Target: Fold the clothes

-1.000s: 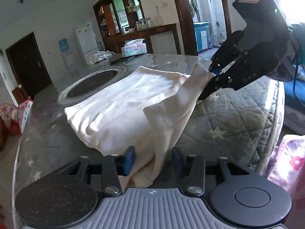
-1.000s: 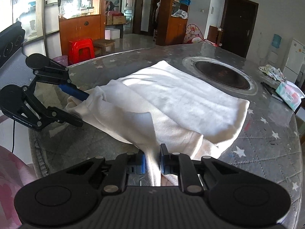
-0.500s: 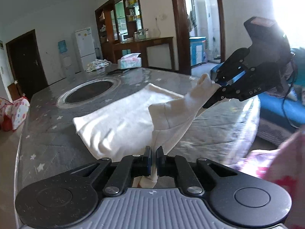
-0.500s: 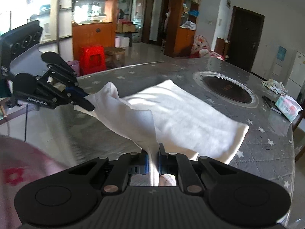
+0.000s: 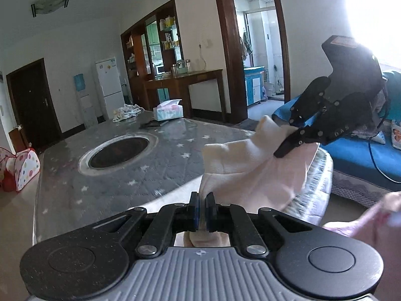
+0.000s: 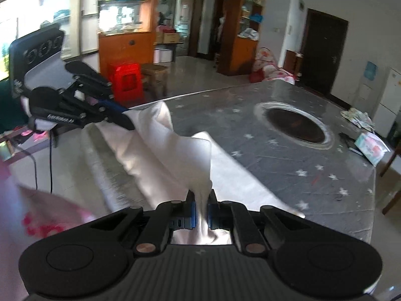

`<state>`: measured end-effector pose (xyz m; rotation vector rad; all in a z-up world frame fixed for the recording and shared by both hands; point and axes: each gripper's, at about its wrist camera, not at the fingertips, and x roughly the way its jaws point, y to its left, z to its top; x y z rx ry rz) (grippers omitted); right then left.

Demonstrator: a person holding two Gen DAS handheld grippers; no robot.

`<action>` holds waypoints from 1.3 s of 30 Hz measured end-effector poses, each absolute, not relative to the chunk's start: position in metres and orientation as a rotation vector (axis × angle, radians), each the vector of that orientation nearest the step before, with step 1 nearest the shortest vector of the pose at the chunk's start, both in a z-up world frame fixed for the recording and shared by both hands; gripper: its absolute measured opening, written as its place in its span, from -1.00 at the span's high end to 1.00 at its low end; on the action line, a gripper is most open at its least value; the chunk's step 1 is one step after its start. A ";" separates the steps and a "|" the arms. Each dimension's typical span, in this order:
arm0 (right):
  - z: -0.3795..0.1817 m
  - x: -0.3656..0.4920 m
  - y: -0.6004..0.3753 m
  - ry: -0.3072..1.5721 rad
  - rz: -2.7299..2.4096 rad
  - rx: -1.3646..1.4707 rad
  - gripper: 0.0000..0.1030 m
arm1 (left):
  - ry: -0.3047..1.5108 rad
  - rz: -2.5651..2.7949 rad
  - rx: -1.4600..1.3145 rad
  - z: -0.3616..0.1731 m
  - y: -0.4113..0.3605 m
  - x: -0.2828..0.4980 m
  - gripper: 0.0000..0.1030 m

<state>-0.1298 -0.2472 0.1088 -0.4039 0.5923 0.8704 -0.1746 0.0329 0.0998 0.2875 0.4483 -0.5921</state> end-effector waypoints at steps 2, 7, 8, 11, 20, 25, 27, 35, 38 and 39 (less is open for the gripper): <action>0.106 -0.107 -0.244 0.596 0.847 -0.401 0.86 | 0.457 -0.582 0.292 0.097 0.031 -0.153 0.90; 0.091 -0.054 -0.233 0.621 0.799 -0.408 0.86 | 0.492 -0.551 0.296 0.082 0.026 -0.095 0.90; 0.086 -0.041 -0.230 0.634 0.784 -0.396 0.86 | 0.501 -0.540 0.298 0.077 0.026 -0.084 0.90; 0.061 -0.011 -0.223 0.672 0.733 -0.367 0.85 | 0.542 -0.497 0.292 0.059 0.022 -0.052 0.90; 0.009 0.016 -0.231 0.690 0.577 -0.207 0.40 | 0.625 -0.377 0.247 0.017 0.017 -0.008 0.77; 0.027 0.001 -0.245 0.627 0.513 -0.170 0.41 | 0.595 -0.308 0.229 0.027 0.023 -0.010 0.64; 0.036 -0.004 -0.245 0.605 0.515 -0.152 0.41 | 0.583 -0.278 0.212 0.034 0.025 -0.014 0.64; 0.030 0.011 -0.215 0.665 0.615 -0.151 0.47 | 0.594 -0.406 0.117 0.044 0.006 -0.047 0.69; 0.016 0.024 -0.204 0.700 0.600 -0.180 0.47 | 0.612 -0.431 0.165 0.033 -0.007 -0.060 0.68; 0.012 0.026 -0.202 0.702 0.586 -0.194 0.47 | 0.617 -0.431 0.176 0.029 -0.009 -0.062 0.68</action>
